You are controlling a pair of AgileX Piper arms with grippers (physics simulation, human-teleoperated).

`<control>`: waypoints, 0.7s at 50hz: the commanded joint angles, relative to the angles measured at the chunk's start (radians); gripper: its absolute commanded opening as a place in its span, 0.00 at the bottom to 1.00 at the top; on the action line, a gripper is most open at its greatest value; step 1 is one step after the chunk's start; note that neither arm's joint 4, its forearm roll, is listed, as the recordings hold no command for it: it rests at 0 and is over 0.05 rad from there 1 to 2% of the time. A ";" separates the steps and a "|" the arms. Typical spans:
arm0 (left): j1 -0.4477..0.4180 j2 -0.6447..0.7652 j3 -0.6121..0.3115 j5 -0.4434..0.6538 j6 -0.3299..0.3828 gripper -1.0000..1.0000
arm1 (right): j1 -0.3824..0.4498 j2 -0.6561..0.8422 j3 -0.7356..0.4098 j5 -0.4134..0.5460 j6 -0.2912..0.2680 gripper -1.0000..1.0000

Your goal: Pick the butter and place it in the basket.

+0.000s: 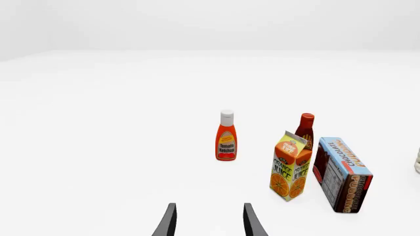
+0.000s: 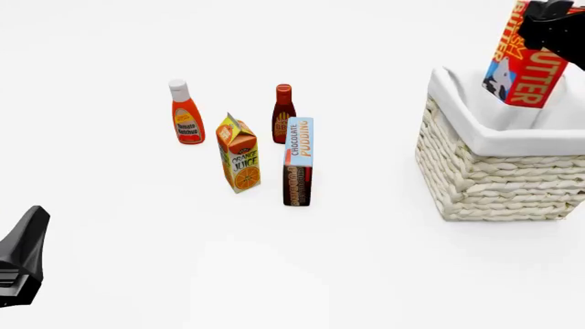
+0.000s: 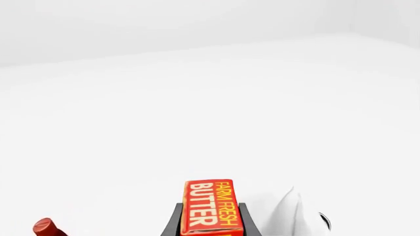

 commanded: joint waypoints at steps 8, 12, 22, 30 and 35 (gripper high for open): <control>0.000 0.000 0.000 0.000 0.000 1.00 | -0.007 0.016 -0.025 -0.014 0.024 0.00; 0.000 0.000 0.000 0.000 0.000 1.00 | -0.010 0.018 -0.027 -0.016 0.023 0.00; 0.000 0.000 0.000 0.000 0.000 1.00 | -0.017 0.026 -0.032 -0.017 0.022 0.00; 0.000 0.000 0.000 0.000 0.000 1.00 | -0.023 0.035 -0.032 -0.022 0.022 0.00; 0.000 0.000 0.000 0.000 0.000 1.00 | -0.026 0.041 -0.033 -0.024 0.021 0.00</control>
